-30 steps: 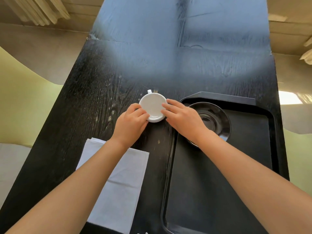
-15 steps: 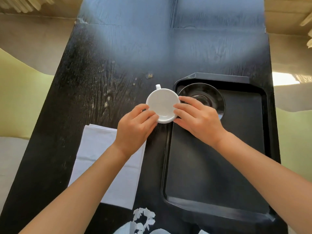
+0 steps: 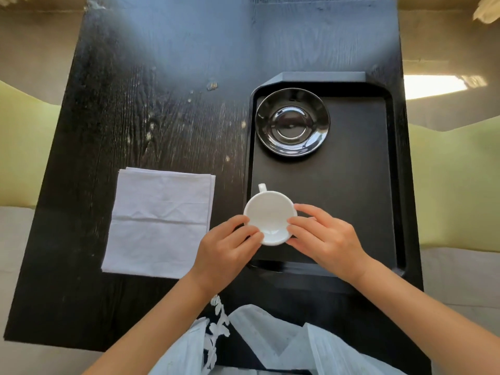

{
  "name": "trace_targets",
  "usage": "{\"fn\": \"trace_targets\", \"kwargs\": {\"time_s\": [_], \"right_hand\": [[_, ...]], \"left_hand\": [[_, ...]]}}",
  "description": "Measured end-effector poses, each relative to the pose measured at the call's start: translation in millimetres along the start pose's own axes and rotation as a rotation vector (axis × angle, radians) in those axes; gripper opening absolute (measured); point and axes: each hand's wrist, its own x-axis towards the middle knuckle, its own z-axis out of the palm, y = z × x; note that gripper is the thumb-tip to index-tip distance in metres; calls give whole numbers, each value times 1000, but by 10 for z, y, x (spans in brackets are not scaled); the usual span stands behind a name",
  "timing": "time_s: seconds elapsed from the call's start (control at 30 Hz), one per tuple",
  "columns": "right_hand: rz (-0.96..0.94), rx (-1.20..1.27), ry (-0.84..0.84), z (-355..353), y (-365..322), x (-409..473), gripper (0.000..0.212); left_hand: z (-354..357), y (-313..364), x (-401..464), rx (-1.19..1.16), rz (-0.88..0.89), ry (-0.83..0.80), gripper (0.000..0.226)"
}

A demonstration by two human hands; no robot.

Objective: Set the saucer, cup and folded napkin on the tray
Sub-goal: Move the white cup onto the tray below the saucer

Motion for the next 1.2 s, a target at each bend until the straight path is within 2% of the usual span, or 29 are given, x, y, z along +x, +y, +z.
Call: {"fn": "trace_targets", "kwargs": {"time_s": [0.6, 0.83, 0.93, 1.03, 1.2], "right_hand": [[43, 10, -45, -42, -162, -337, 12], [96, 36, -176, -125, -202, -353, 32], [169, 49, -185, -203, -319, -288, 38], [349, 64, -134, -278, -536, -164, 44], [487, 137, -43, -206, -1176, 222, 42]], "left_hand": [[10, 252, -265, -47, -10, -132, 23], [-147, 289, -302, -63, -32, -277, 33], [-281, 338, -295, -77, -85, -262, 35], [-465, 330, -368, -68, -204, -195, 36], [-796, 67, -782, -1, -376, -192, 41]]}}
